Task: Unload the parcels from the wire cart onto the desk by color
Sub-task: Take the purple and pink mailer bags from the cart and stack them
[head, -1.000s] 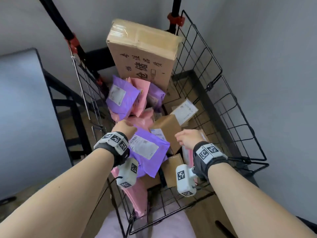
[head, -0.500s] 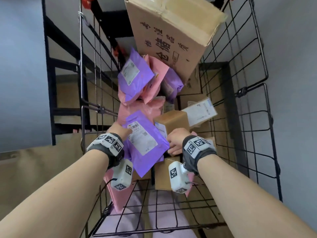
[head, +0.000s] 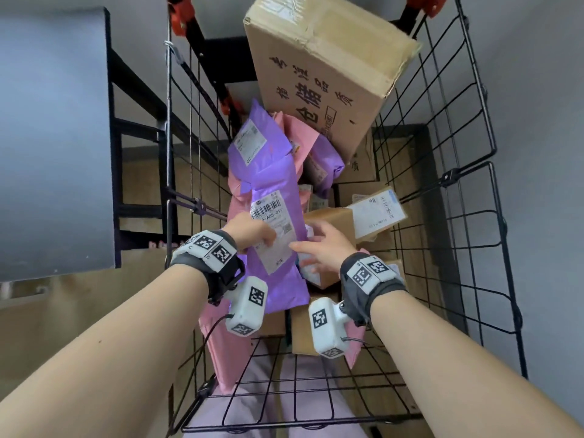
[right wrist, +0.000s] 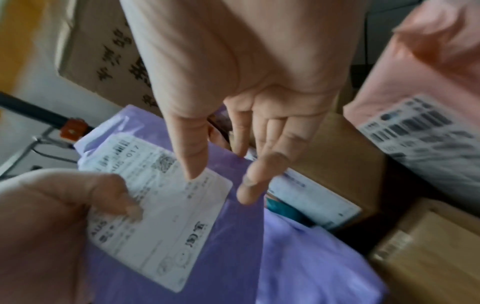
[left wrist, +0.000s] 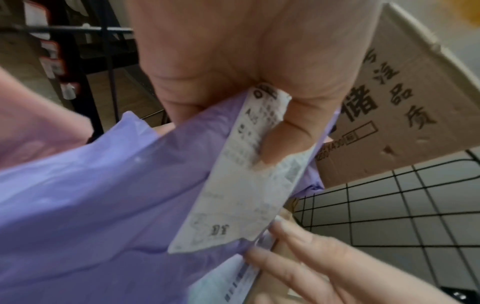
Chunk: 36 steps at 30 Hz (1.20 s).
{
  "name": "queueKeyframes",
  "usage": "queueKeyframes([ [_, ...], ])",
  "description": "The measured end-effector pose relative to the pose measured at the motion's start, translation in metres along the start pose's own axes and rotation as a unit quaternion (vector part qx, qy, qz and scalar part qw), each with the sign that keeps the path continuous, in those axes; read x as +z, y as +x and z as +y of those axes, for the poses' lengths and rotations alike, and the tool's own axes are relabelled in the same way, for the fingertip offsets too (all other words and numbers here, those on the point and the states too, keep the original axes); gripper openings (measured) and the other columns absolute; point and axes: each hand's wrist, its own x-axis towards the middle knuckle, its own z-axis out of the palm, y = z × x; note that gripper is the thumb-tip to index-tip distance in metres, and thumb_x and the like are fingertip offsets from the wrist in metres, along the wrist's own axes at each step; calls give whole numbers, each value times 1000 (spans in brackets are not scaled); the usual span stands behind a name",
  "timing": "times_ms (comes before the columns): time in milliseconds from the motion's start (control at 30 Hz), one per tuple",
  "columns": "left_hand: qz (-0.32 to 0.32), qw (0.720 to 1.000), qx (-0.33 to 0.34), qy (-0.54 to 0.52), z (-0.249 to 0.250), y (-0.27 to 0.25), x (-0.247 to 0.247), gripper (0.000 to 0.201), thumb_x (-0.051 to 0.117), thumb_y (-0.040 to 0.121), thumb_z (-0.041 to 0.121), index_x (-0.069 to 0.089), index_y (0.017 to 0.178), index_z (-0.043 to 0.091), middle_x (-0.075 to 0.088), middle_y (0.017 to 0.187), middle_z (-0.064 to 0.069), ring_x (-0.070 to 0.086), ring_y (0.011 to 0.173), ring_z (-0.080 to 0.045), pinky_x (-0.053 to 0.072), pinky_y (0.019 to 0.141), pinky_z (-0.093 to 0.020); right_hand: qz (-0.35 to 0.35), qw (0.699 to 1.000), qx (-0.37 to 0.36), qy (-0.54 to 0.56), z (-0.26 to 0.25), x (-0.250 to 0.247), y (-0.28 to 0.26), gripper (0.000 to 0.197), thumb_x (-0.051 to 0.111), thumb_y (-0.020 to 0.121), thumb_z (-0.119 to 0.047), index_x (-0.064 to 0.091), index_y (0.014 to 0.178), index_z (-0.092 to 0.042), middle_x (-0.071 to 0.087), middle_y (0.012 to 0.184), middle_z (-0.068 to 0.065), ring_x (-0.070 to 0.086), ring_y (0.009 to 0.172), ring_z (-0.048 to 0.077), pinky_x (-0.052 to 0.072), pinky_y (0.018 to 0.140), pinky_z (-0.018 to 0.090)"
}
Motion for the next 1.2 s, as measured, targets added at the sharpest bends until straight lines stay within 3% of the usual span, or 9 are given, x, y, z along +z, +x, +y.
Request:
queueKeyframes([
  [133,-6,997,71,18,24,-35,-9,34,65,46,7,61,80,7,66,95,-16,61,80,-27,52,69,-34,14,995,-99,-30,-29,-3,-9,54,74,78,-12,50,126,-16,66,104,1,64,73,12,49,46,22],
  [300,199,947,182,-175,32,-42,-46,48,74,67,-6,57,105,17,65,80,-2,63,80,-21,54,81,-35,126,983,-121,55,-53,-15,-9,6,65,83,0,62,87,-3,57,64,6,50,37,3,42,38,16],
  [500,87,976,144,-137,10,-43,-53,36,80,71,20,66,103,8,70,104,-9,68,91,-24,55,85,-37,76,986,-94,112,-50,1,-9,12,62,84,6,57,80,-4,55,66,10,54,37,4,49,42,18],
  [600,175,960,206,-71,3,-44,-49,21,70,81,9,66,102,8,68,96,-5,62,77,-14,52,68,-17,57,997,-53,29,-31,20,-2,19,63,82,8,58,99,-1,58,78,11,60,57,12,53,53,22],
  [700,225,946,229,35,-1,-42,-48,17,63,84,14,66,100,11,68,94,-5,64,88,-24,48,75,-27,6,970,20,-243,-3,35,5,28,72,78,-4,63,104,-13,58,98,2,56,95,21,49,76,23],
  [800,221,947,222,74,-4,-40,-43,16,59,85,15,65,100,14,69,98,-7,62,93,-27,47,80,-31,-35,934,99,-342,16,47,9,40,68,84,-20,58,121,-11,58,123,7,54,115,23,45,88,25],
  [933,203,953,218,56,-12,-34,-39,17,60,85,14,66,101,12,70,100,-9,64,96,-29,50,85,-37,-9,964,105,-243,23,52,15,40,62,86,-11,54,124,-3,57,113,14,55,99,26,46,74,26],
  [1067,213,953,213,32,-14,-31,-40,18,61,86,14,65,102,10,66,93,-4,63,96,-29,48,82,-34,-4,989,89,-116,25,46,16,19,55,83,5,60,86,-13,55,87,7,51,77,17,43,63,21],
  [1200,221,944,243,15,5,-44,-44,19,60,86,15,64,104,10,68,99,-7,63,97,-29,50,86,-37,-35,997,65,24,8,36,-4,48,26,78,16,70,85,-4,51,119,41,45,81,26,47,71,26],
])
